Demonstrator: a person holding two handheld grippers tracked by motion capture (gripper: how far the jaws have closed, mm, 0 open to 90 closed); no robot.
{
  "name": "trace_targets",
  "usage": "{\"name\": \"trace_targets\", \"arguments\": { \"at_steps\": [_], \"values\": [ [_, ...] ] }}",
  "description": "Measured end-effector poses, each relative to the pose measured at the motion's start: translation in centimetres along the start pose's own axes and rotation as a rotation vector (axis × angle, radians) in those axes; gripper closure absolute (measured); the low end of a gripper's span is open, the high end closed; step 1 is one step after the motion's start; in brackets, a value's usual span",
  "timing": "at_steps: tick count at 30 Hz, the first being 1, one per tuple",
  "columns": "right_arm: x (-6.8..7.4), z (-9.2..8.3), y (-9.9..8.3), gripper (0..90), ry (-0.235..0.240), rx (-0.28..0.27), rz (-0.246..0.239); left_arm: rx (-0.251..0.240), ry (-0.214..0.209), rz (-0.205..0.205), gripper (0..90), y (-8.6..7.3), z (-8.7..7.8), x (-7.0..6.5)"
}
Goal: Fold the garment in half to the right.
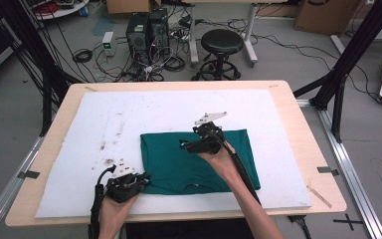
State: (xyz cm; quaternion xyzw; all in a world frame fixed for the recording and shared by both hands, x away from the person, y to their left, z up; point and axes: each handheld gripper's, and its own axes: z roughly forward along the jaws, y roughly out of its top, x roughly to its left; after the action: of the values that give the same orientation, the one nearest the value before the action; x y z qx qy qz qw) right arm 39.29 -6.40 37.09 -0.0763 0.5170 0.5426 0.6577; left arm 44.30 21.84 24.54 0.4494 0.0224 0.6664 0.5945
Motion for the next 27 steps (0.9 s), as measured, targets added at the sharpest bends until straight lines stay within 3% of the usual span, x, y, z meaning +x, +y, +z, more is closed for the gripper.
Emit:
{"name": "trace_targets", "arguments": {
  "at_steps": [7,13,21,23,27],
  "values": [
    [0.3,2.6,0.9,28.6,0.043,0.011,-0.027,0.001,-0.013,-0.016,83.5,0.0,0.0,0.2],
    [1.0,4.8,2.4,33.3,0.055,0.042,-0.094,0.001,-0.017,-0.017,83.5,0.0,0.0,0.3],
    [1.5,8.8,3.8,33.7,0.101,0.079,-0.076,0.002,-0.021,-0.015,83.5,0.0,0.0,0.3],
    [1.7,9.7,4.1,34.0,0.088,0.097,-0.09,0.002,-0.022,-0.02,83.5,0.0,0.0,0.3],
    [2.2,10.8,4.5,35.8,0.108,0.106,-0.119,0.001,-0.022,-0.02,83.5,0.0,0.0,0.3]
  ]
}}
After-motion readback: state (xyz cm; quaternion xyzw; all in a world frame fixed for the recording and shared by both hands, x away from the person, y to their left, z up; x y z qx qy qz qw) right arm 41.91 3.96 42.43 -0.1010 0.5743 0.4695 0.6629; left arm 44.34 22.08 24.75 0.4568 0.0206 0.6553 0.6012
